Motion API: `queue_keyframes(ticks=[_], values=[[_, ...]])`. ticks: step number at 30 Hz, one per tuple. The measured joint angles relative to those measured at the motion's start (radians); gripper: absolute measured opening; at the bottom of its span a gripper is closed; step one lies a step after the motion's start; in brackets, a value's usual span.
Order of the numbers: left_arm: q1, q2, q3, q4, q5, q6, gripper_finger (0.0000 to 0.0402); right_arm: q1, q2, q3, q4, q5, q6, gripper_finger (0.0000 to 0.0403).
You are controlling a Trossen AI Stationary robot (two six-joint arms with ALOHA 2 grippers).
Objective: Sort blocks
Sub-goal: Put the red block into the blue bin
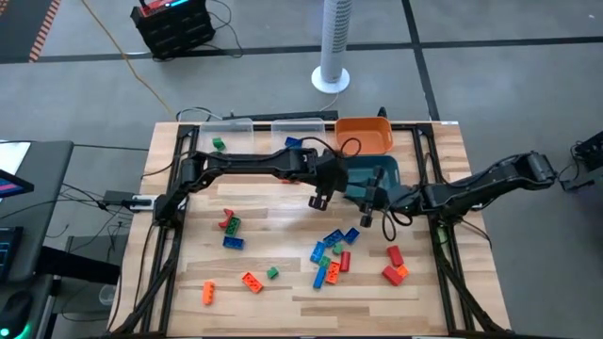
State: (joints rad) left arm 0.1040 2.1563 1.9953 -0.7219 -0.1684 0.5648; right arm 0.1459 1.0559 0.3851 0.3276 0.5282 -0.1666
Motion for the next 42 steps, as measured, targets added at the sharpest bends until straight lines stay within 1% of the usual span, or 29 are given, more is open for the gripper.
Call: queue_keyframes(ticks=[4, 11, 15, 19, 24, 28, 30, 33, 37, 40, 42], values=[[-0.003, 0.000, 0.000, 0.010, 0.007, 0.001, 0.0097, 0.000, 0.006, 0.000, 0.009, -0.002, -0.003, 0.0152], [-0.006, 0.000, 0.000, 0.035, 0.056, 0.010, 0.0097, -0.012, 0.005, 0.000, 0.012, -0.002, -0.002, 0.0083], [-0.006, 0.000, 0.000, 0.034, 0.059, 0.013, 0.0098, -0.012, 0.005, 0.000, 0.006, -0.001, -0.002, 0.0045], [-0.006, 0.000, 0.000, 0.031, 0.048, -0.011, 0.0114, -0.012, 0.004, 0.001, -0.013, -0.002, 0.000, 0.0010], [-0.008, 0.000, 0.000, 0.018, -0.024, -0.009, 0.0171, -0.019, 0.002, 0.002, -0.042, 0.006, 0.001, 0.0006], [-0.005, 0.000, 0.000, -0.051, -0.112, -0.033, 0.0217, -0.023, 0.003, 0.054, -0.174, 0.020, 0.018, 0.0002], [0.001, 0.000, 0.000, -0.082, -0.130, -0.054, 0.0233, -0.030, 0.002, 0.089, -0.245, 0.021, 0.034, 0.0002], [0.009, 0.000, 0.000, -0.139, -0.136, -0.096, 0.0242, -0.058, 0.002, 0.131, -0.377, 0.032, 0.075, 0.0001], [0.012, -0.013, -0.014, -0.227, -0.134, -0.144, 0.0240, -0.127, 0.002, 0.144, -0.541, 0.041, 0.173, 0.0001], [0.007, -0.057, -0.084, -0.207, -0.129, -0.154, 0.0234, -0.183, 0.002, 0.144, -0.619, 0.040, 0.231, 0.0007], [0.000, -0.104, -0.160, -0.148, -0.126, -0.158, 0.0229, -0.222, 0.002, 0.144, -0.639, 0.017, 0.245, 0.0009]])
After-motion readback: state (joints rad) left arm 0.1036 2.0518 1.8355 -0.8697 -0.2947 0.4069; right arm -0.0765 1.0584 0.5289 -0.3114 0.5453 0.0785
